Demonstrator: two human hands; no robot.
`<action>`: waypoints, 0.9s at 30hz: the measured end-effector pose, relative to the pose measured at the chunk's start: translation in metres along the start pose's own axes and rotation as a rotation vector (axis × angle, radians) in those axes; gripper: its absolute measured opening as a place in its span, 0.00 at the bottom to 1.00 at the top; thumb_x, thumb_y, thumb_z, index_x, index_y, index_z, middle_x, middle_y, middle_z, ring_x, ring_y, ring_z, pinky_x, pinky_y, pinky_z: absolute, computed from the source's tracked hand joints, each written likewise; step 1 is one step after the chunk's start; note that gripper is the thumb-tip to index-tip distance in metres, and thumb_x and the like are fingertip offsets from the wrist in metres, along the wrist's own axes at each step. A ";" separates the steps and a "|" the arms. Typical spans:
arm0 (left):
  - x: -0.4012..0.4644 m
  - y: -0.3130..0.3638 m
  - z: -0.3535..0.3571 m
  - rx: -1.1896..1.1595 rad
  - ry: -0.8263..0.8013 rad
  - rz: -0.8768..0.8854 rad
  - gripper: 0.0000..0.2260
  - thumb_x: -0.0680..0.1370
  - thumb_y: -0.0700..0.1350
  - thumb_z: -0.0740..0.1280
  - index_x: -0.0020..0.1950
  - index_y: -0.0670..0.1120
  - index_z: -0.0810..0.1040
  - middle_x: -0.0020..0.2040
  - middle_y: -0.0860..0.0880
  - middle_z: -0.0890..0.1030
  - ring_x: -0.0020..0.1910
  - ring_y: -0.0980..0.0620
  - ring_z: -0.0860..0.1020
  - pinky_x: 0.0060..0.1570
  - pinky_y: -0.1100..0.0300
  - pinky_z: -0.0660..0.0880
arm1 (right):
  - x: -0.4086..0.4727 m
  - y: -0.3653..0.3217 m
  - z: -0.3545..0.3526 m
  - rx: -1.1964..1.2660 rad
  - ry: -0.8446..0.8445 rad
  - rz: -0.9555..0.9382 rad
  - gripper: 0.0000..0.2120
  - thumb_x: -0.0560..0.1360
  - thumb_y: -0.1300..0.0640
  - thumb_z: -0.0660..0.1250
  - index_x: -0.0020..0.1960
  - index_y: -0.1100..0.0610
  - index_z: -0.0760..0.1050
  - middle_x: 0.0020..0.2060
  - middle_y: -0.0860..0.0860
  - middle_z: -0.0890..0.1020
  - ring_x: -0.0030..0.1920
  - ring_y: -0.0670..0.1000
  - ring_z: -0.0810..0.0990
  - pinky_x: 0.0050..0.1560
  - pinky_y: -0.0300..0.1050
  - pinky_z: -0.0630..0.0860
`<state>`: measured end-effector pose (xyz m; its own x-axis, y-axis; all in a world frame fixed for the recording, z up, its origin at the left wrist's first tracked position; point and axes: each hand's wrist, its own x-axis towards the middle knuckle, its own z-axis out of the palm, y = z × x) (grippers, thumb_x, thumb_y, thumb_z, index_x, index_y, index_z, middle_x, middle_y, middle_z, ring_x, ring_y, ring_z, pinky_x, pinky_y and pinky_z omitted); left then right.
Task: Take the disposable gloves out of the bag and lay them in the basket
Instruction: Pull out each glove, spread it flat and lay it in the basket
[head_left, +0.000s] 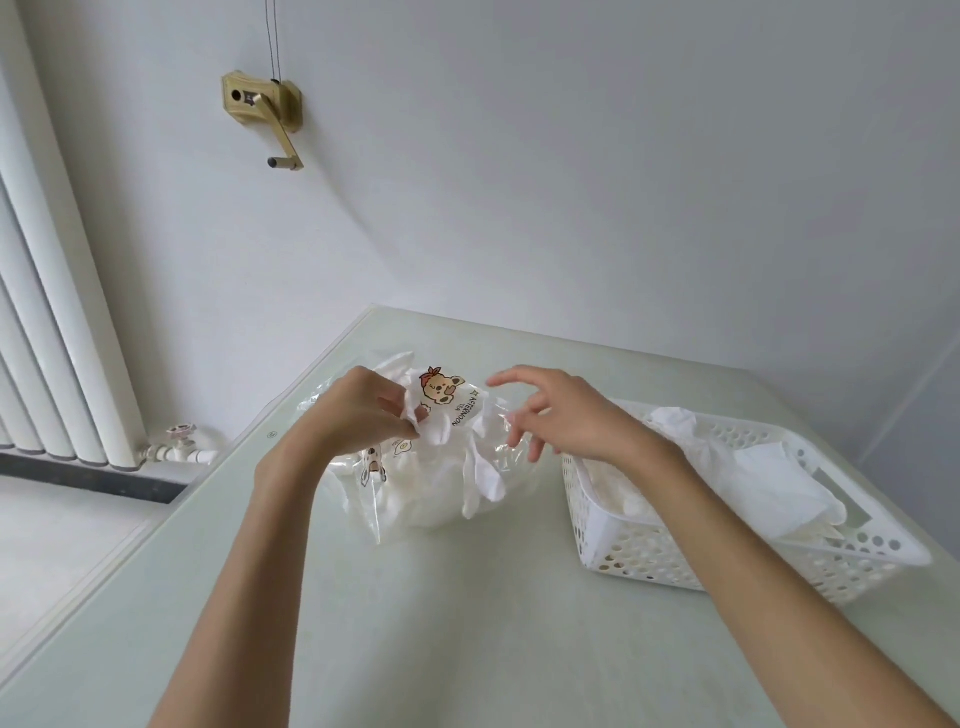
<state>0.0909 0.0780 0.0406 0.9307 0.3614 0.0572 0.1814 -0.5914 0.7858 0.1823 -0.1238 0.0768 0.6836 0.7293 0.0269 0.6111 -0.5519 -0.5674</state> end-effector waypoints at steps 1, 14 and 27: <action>-0.001 0.001 -0.001 0.013 -0.005 0.011 0.05 0.68 0.40 0.75 0.37 0.51 0.84 0.36 0.51 0.82 0.36 0.49 0.76 0.41 0.58 0.72 | 0.006 -0.002 0.006 -0.165 0.019 -0.026 0.18 0.75 0.59 0.65 0.62 0.42 0.74 0.40 0.47 0.84 0.32 0.44 0.79 0.41 0.39 0.74; -0.009 0.038 0.019 0.380 -0.062 0.033 0.19 0.67 0.68 0.65 0.33 0.53 0.75 0.33 0.57 0.78 0.39 0.55 0.74 0.43 0.61 0.67 | 0.009 -0.005 0.004 -0.367 0.177 -0.115 0.02 0.69 0.49 0.74 0.40 0.45 0.82 0.44 0.44 0.78 0.44 0.46 0.75 0.41 0.42 0.66; 0.003 0.009 0.035 0.345 -0.105 0.006 0.22 0.67 0.43 0.74 0.59 0.55 0.75 0.49 0.54 0.72 0.49 0.49 0.74 0.51 0.57 0.73 | -0.005 -0.001 -0.022 0.169 -0.119 0.168 0.14 0.66 0.66 0.77 0.50 0.59 0.82 0.35 0.50 0.84 0.36 0.44 0.81 0.37 0.27 0.73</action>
<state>0.1061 0.0491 0.0262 0.9564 0.2916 -0.0165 0.2556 -0.8083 0.5304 0.1865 -0.1359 0.0957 0.7118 0.6813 -0.1704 0.4111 -0.6010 -0.6854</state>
